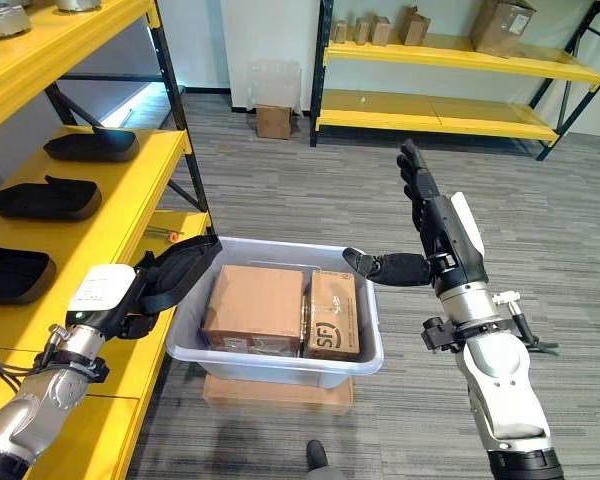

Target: Move parts from the plastic box to the shelf.

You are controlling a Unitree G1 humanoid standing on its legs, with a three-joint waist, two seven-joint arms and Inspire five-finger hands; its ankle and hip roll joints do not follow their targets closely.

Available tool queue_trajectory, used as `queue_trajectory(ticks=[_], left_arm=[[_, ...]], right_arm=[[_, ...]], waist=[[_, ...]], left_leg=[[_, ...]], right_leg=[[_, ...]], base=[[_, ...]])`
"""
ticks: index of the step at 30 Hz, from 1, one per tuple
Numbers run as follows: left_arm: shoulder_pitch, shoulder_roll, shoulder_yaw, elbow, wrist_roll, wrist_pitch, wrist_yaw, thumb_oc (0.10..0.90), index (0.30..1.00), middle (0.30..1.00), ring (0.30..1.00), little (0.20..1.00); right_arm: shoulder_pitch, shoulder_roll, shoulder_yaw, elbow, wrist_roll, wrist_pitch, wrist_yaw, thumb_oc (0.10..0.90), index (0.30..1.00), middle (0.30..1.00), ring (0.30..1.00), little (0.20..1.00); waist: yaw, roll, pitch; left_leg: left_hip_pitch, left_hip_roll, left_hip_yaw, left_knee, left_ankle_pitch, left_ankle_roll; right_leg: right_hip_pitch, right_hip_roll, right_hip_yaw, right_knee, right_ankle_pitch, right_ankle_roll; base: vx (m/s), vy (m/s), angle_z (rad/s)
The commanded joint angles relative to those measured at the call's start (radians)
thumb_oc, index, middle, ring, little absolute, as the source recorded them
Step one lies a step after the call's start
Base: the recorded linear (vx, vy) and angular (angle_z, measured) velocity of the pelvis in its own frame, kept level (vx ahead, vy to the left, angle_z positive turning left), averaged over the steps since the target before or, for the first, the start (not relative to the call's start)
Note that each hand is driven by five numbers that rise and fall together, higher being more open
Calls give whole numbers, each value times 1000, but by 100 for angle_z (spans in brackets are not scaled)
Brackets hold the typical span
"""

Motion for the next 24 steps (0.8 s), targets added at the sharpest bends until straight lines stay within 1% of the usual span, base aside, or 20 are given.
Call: queue_trajectory(ticks=[1, 4, 9, 12, 16, 17, 19, 20, 21, 22, 23, 24], left_arm=[[-106, 16, 125, -113, -74, -70, 111, 400, 300, 300, 300, 300], [-76, 9, 143, -141, -85, -78, 111, 400, 300, 300, 300, 300], [-10, -26, 186, -199, -125, -97, 109, 400, 300, 300, 300, 300], [25, -45, 216, -253, -157, -111, 117, 400, 300, 300, 300, 300], [39, -54, 232, -283, -179, -115, 122, 400, 300, 300, 300, 300], [51, -59, 246, -298, -187, -116, 133, 400, 300, 300, 300, 300], [64, -77, 263, -313, -201, -119, 145, 400, 300, 300, 300, 300], [74, -86, 271, -333, -212, -119, 155, 400, 300, 300, 300, 300], [73, -91, 273, -343, -216, -119, 158, 400, 300, 300, 300, 300], [63, -95, 269, -355, -225, -121, 170, 400, 300, 300, 300, 300], [48, -94, 263, -362, -231, -121, 175, 400, 300, 300, 300, 300], [8, -98, 238, -370, -245, -128, 178, 400, 300, 300, 300, 300]], right_arm=[[-70, -34, -86, -54, 26, -98, -41, 900, 1000, 1000, 1000, 1000], [-57, -19, -83, -54, 26, -103, -44, 900, 1000, 1000, 1000, 1000], [-29, 8, -79, -63, 24, -110, -50, 900, 1000, 1000, 1000, 1000], [-23, 25, -55, -75, 34, -117, -45, 900, 1000, 1000, 1000, 1000], [-41, 22, -27, -78, 36, -122, -50, 900, 1000, 1000, 1000, 1000], [-60, 20, -11, -81, 45, -130, -54, 900, 1000, 1000, 1000, 1000], [-92, 19, 15, -84, 48, -140, -62, 900, 1000, 1000, 1000, 1000], [-137, 15, 56, -84, 52, -148, -72, 900, 1000, 1000, 1000, 1000], [-157, 14, 74, -82, 53, -149, -74, 900, 1000, 1000, 1000, 1000], [-196, 7, 106, -89, 46, -156, -86, 900, 1000, 1000, 1000, 1000], [-217, 0, 121, -87, 38, -160, -96, 900, 1000, 1000, 1000, 1000], [-252, -12, 144, -82, 29, -164, -114, 900, 1000, 1000, 1000, 1000]], waist=[[44, 27, -88], [49, 32, -84], [59, 46, -78], [78, 58, -64], [92, 68, -51], [103, 72, -41], [119, 75, -24], [154, 73, 2], [162, 72, 10], [191, 75, 24], [197, 78, 32], [198, 77, 36]], left_leg=[[136, 52, -56, 0, -171, 0], [130, 56, -62, 0, -166, -3], [110, 70, -78, 2, -150, -12], [88, 91, -97, 13, -132, -23], [63, 114, -115, 33, -107, -35], [47, 129, -128, 59, -84, -40], [22, 143, -149, 99, -52, -46], [-11, 154, -188, 138, 17, -50], [-27, 157, -211, 139, 45, -52], [-51, 159, -237, 119, 104, -63], [-79, 157, -249, 103, 151, -71], [-128, 123, -221, 88, 174, -62]], right_leg=[[-72, -42, 17, 92, -91, 73], [-73, -39, 10, 96, -98, 70], [-72, -30, -9, 100, -115, 59], [-71, -14, -29, 115, -139, 43], [-82, 6, -46, 141, -163, 25], [-88, 20, -54, 159, -175, 13], [-95, 36, -62, 175, -189, -3], [-94, 54, -74, 175, -197, -23], [-93, 58, -86, 169, -198, -31], [-100, 62, -110, 158, -200, -35], [-109, 59, -129, 155, -198, -38], [-130, 40, -177, 149, -204, -44]], base=[[1, -40, 0], [-5, -47, 0], [-4, -70, 5], [-1, -127, 12], [-2, -131, 23], [1, -188, 12], [-2, -235, 17], [-21, -271, 15], [-51, -299, 21], [-95, -157, 48], [-164, -162, 101], [-197, -115, 159]])
